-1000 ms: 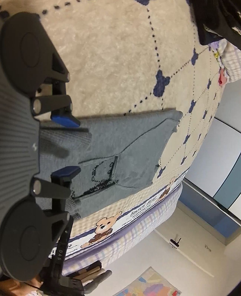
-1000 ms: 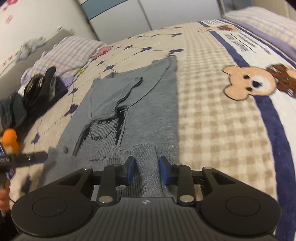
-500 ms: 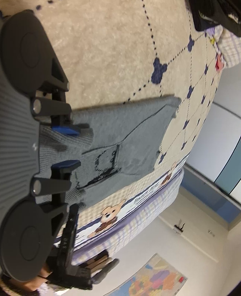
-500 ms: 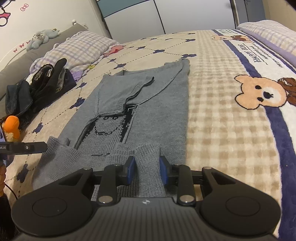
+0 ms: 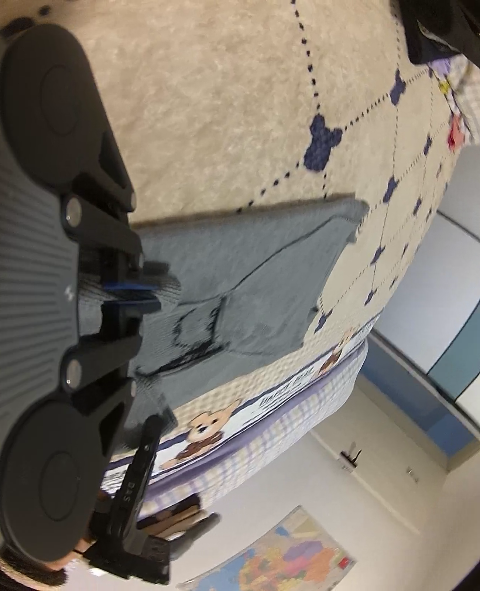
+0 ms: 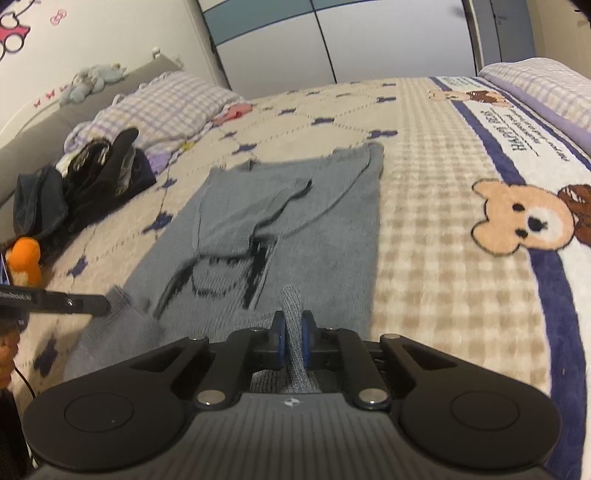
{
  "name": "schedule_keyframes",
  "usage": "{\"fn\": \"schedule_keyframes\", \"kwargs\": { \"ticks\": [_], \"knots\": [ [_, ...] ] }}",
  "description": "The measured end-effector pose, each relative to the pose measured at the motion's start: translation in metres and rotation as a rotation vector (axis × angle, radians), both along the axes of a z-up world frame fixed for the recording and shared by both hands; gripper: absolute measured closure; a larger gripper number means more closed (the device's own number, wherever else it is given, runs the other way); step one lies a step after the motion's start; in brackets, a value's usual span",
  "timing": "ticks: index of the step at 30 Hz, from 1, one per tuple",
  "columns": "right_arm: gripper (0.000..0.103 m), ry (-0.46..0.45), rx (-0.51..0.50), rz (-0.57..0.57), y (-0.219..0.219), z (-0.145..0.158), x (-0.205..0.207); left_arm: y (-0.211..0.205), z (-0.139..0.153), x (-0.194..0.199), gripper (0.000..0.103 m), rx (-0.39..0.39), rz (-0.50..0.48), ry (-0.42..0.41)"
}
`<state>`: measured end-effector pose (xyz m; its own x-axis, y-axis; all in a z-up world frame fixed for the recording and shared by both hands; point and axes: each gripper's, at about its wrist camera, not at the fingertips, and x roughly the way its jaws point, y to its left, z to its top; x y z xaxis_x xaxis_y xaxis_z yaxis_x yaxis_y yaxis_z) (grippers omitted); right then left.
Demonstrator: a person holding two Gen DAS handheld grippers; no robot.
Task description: Fold clothes
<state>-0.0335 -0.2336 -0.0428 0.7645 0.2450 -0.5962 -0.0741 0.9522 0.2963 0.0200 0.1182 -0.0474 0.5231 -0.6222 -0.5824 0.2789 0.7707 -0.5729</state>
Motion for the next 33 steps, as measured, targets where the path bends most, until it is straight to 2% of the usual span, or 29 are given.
{"fn": "schedule_keyframes", "kwargs": {
  "ticks": [4,6,9,11,12,13,15,16,18,24,28,33],
  "knots": [
    [0.094,0.006,0.044,-0.037,-0.011,-0.001,0.010,0.005,-0.008,0.006,0.095,-0.043,-0.003,0.057],
    [0.093,0.042,0.084,-0.048,-0.017,-0.008,0.012,0.004,-0.009,0.005,0.087,-0.037,-0.012,0.061],
    [0.089,0.076,0.089,-0.049,-0.017,-0.015,0.012,0.000,-0.008,0.006,0.085,-0.030,-0.027,0.050],
    [0.089,0.078,0.091,-0.053,-0.016,-0.016,0.011,-0.002,-0.010,0.009,0.085,-0.016,-0.026,0.059],
    [0.083,0.081,0.098,-0.062,-0.017,-0.016,0.011,-0.004,-0.011,0.011,0.085,-0.006,-0.024,0.066],
    [0.082,0.082,0.107,-0.073,-0.018,-0.016,0.011,-0.005,-0.013,0.013,0.085,0.002,-0.021,0.076],
    [0.082,0.083,0.113,-0.078,-0.017,-0.017,0.013,-0.006,-0.014,0.015,0.096,0.004,-0.008,0.089],
    [0.083,0.085,0.110,-0.075,-0.016,-0.017,0.013,-0.006,-0.013,0.015,0.096,0.000,0.000,0.087],
    [0.094,0.079,0.094,-0.063,-0.013,-0.015,0.014,-0.004,-0.008,0.015,0.097,-0.016,0.016,0.066],
    [0.094,0.000,0.068,-0.075,-0.014,0.007,0.024,0.005,0.005,0.029,0.097,-0.071,0.073,0.003],
    [0.094,-0.045,0.098,-0.113,-0.022,0.009,0.038,0.010,0.000,0.045,0.097,-0.110,0.112,0.003],
    [0.094,-0.041,0.136,-0.145,-0.032,0.002,0.058,0.014,-0.014,0.072,0.097,-0.183,0.128,0.044]
  ]
}}
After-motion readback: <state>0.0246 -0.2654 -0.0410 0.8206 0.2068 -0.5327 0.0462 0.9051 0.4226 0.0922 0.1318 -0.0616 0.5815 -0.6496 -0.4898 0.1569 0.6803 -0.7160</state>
